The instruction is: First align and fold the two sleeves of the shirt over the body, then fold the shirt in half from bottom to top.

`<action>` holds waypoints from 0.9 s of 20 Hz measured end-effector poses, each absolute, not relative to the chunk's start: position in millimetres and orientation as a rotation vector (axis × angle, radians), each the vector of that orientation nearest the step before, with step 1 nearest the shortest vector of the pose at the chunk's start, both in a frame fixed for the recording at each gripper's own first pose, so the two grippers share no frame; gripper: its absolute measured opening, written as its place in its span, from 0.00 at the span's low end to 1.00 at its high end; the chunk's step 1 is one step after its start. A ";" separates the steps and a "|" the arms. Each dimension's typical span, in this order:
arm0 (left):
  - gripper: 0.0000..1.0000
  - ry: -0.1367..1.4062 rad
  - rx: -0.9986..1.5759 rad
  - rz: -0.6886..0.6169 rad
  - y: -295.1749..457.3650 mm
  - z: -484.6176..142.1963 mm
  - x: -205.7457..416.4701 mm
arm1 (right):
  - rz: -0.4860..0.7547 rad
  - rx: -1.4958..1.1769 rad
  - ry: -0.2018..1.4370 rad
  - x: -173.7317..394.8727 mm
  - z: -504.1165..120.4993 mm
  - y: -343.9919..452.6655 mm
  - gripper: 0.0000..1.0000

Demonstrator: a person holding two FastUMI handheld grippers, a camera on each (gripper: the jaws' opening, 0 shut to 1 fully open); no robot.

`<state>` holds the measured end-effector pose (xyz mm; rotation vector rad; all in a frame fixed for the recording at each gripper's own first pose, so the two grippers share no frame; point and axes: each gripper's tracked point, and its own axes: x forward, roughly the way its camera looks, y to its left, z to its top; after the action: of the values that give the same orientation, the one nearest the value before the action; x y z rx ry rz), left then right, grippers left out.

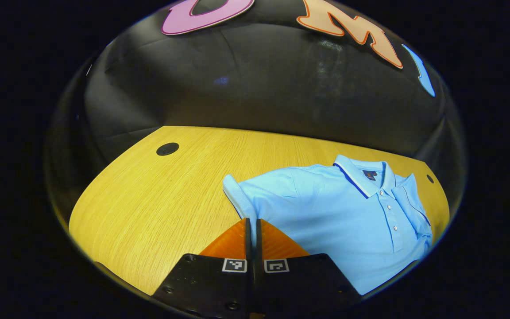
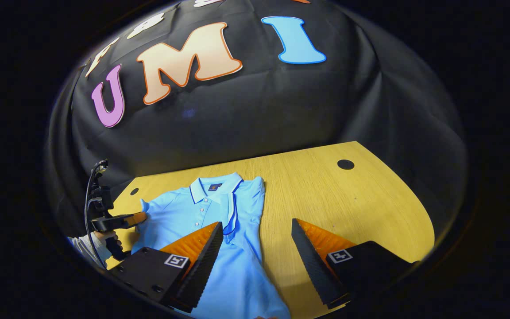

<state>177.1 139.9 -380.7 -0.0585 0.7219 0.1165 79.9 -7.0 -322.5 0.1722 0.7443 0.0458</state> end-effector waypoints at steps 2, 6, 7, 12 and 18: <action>0.00 0.711 -0.043 0.114 135.1 -366.5 182.7 | 0.033 0.180 0.726 77.5 -314.9 -16.2 0.98; 0.00 0.641 -0.028 0.044 96.6 -329.2 195.7 | 0.005 0.194 0.704 67.6 -303.4 -38.4 0.98; 0.00 0.636 -0.029 0.024 83.7 -324.0 197.3 | -0.003 0.197 0.702 65.3 -301.9 -43.5 0.98; 0.00 0.641 -0.039 -0.068 19.7 -318.5 200.6 | -0.038 0.203 0.693 50.2 -294.2 -67.0 0.97; 0.00 0.704 0.009 -0.143 -34.6 -341.5 195.6 | -0.066 0.208 0.695 42.0 -292.4 -79.6 0.98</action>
<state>195.6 -34.6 -341.5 0.0091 0.7040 -0.1426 42.0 -79.6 -292.4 0.2081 0.6949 -0.0657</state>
